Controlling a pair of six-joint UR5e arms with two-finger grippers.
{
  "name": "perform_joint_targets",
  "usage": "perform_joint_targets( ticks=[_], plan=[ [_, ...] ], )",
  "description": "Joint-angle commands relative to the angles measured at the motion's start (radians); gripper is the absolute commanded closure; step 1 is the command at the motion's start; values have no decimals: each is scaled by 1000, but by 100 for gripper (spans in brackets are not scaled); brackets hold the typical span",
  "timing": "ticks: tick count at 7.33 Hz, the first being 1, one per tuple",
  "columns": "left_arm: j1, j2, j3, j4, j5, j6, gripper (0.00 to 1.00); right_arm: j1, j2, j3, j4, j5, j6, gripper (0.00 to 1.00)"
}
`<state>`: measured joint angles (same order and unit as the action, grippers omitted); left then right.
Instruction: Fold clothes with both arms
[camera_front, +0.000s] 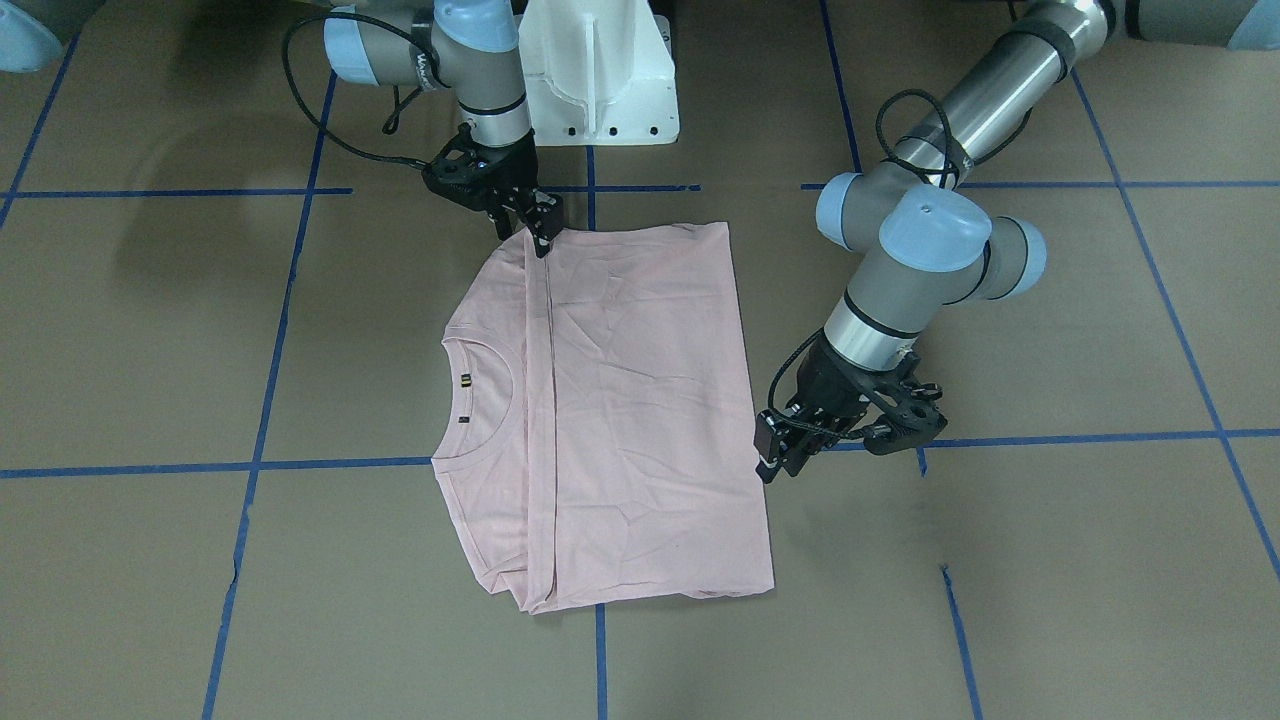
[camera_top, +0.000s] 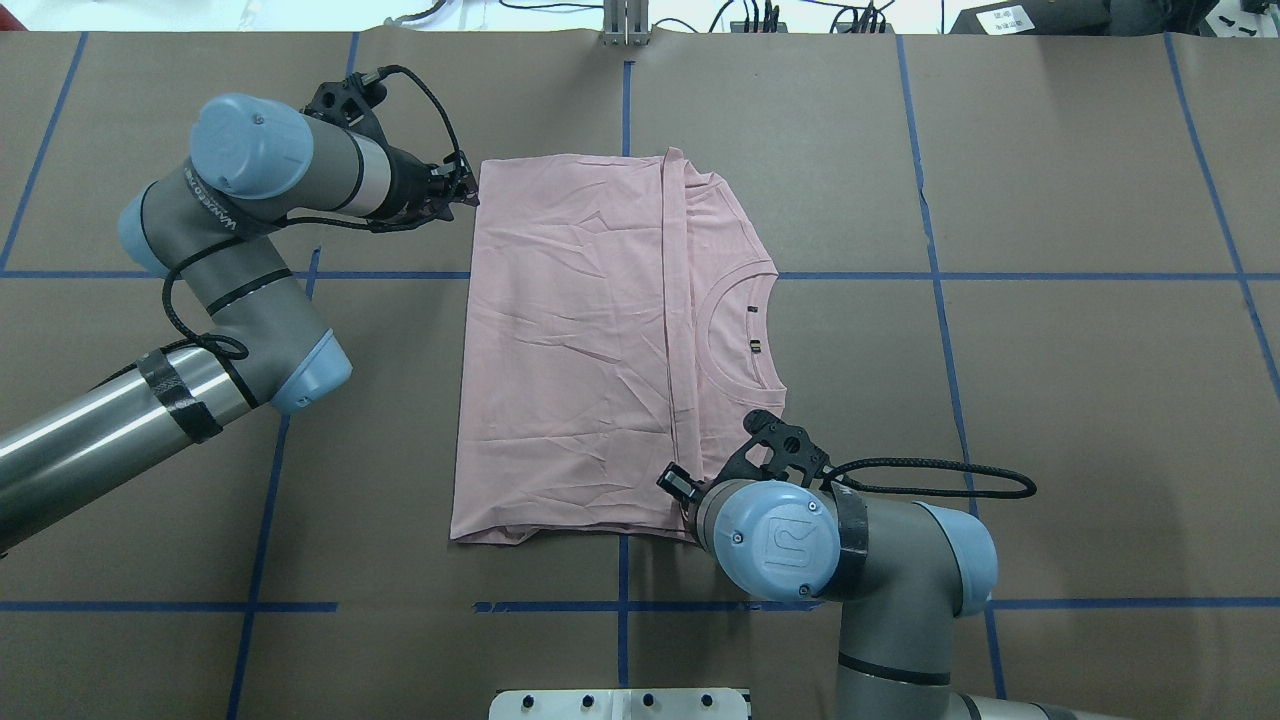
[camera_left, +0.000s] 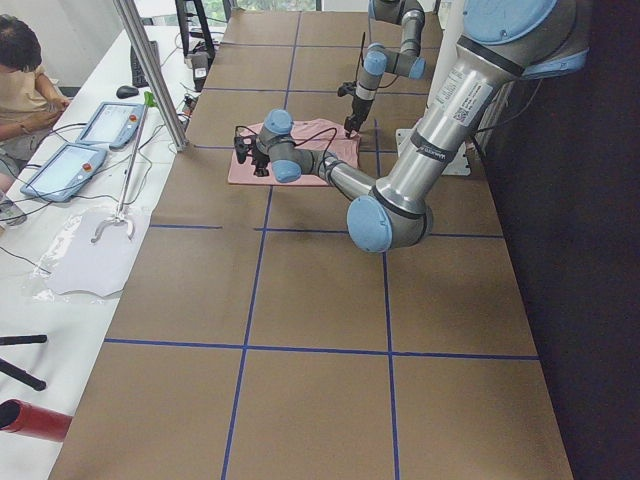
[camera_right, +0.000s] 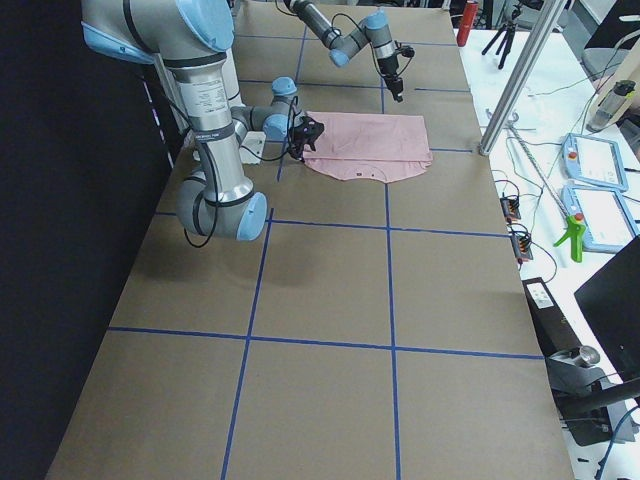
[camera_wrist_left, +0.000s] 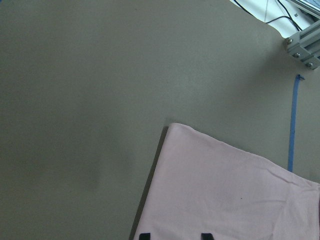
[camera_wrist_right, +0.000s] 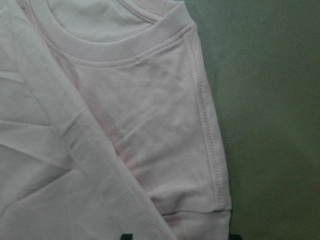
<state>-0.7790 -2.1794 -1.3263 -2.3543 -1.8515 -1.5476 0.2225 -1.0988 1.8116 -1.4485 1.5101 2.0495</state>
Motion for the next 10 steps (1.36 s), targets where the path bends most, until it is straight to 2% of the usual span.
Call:
perform_joint_targets(
  ticks=[1,2,3,6,8,9,10],
  plan=[
    [0,0,-1,0,0,-2,55,0,7,-5,-4,1,0,46],
    [0,0,-1,0,0,-2,55,0,7,-6,-4,1,0,79],
    [0,0,-1,0,0,-2,55,0,7,-6,-4,1,0,100],
    [1,1,-1,0,0,-2,55,0,8,-5,-4,1,0,100],
    [1,0,-1,0,-3,-15,55,8,16,29,-39,7,-3,100],
    [7,0,-17,1,-2,-46,55,11,11,49,-56,18,-6,100],
    [18,27,-78,19,-5,-89,55,12,8,58,-62,21,-11,100]
  ],
)
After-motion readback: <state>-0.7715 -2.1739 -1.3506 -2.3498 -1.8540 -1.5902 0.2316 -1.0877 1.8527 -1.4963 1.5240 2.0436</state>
